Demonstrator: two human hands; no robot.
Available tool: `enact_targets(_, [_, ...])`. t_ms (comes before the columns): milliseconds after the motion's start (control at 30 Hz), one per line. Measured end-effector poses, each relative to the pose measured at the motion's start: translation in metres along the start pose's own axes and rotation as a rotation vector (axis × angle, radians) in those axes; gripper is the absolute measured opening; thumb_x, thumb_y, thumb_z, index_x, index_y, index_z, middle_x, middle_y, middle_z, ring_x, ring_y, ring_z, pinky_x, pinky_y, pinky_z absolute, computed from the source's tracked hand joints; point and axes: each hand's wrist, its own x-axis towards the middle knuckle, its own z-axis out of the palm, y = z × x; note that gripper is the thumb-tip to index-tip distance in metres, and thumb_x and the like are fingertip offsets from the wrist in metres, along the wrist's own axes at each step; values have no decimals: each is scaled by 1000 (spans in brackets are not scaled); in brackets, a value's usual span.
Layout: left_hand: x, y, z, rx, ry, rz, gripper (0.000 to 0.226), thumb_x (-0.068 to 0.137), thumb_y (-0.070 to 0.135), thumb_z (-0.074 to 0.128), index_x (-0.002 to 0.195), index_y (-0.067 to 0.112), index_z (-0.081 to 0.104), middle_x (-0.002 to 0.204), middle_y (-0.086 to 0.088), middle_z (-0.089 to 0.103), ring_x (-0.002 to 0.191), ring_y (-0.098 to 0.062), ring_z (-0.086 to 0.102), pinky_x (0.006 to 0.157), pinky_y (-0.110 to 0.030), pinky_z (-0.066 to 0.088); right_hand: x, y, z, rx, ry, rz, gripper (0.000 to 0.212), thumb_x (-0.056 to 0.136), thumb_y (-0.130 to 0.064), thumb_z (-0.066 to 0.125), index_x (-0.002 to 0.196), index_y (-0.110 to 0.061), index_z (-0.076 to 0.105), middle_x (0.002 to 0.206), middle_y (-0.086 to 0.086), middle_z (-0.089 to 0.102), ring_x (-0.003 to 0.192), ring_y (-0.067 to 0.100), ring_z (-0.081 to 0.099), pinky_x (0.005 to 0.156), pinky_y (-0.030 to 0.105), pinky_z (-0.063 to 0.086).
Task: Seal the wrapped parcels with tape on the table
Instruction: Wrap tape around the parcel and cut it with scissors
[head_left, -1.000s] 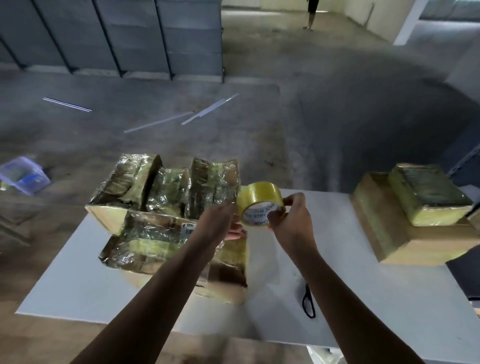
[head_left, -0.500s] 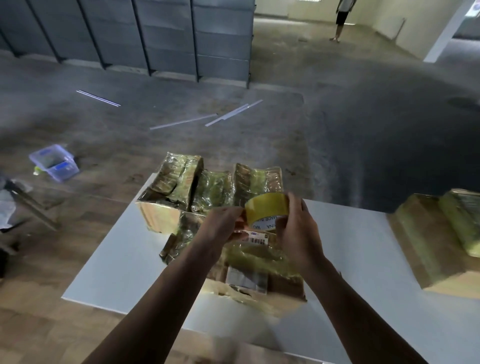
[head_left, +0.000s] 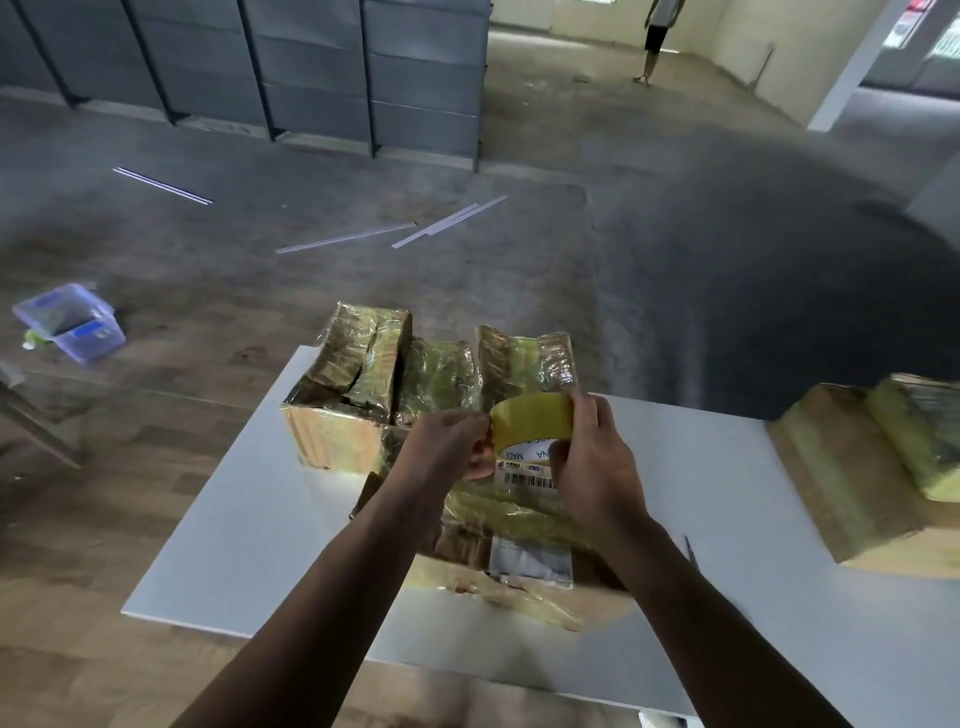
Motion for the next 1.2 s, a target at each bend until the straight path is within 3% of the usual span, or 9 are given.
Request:
enact_targets(133, [-1,0,-4,9,37,7,22,94,8,55,111,2,67,93,-16,68,84,-22,66,75,-30,58,-1,-4,-1,87,-19,23,57,90,-13,62,139,-12,34,132,7,45,105,27,58,86,37,51])
enact_targets(300, [-2,-1,-2,61,83,67,28,89,9,66,115,0,65,97,-14,70,80,-19,68,67,-25,59,0,-7,-2,55,-14,-9,56,90,-12,61,139,-9,34,130,10,46,99,30,61,81,42,54])
enact_targets(433, [-4,-4,-3,86,160,163,24,85,11,72,107,4,70,95,-9,72,75,-14,69,63,-23,58,3,-6,-4,151,-42,61,49,91,-12,60,135,-13,38,116,4,54,102,25,60,80,37,56])
enact_targets(533, [-8,-3,-5,42,132,171,12,85,11,71,97,9,72,88,-7,72,71,-12,68,61,-21,57,6,-3,-4,231,-79,99,40,91,-9,57,129,-14,44,103,1,57,96,23,63,69,31,58])
enact_targets(700, [-5,-4,-3,13,180,91,17,90,11,66,105,3,67,87,-10,67,64,-11,65,54,-22,54,-1,1,0,182,-72,27,46,89,-13,63,130,-14,43,122,5,56,106,22,59,81,34,56])
enact_targets(867, [-8,-6,3,104,179,125,22,93,8,60,112,2,68,81,-8,69,72,-21,69,69,-36,61,-3,0,0,111,-8,-41,56,87,-11,67,135,-7,38,128,13,50,103,30,60,81,39,54])
enact_targets(967, [-9,-10,6,202,255,219,26,91,8,63,116,2,67,97,-15,72,75,-22,72,70,-39,61,-4,1,3,35,-20,-93,62,83,-10,72,134,-5,37,129,16,48,98,33,63,78,42,57])
enact_targets(1067, [-9,-12,8,252,315,263,27,90,7,64,116,3,68,100,-13,71,75,-21,71,69,-38,61,-5,-1,7,-3,-8,-117,63,81,-9,74,133,-4,39,125,18,49,92,33,64,72,41,57])
enact_targets(1200, [-8,-12,5,164,345,206,19,89,4,64,107,2,71,81,-4,69,68,-15,69,61,-28,60,-6,-1,10,13,4,-126,63,78,-5,75,131,0,42,121,19,50,89,35,64,67,42,57])
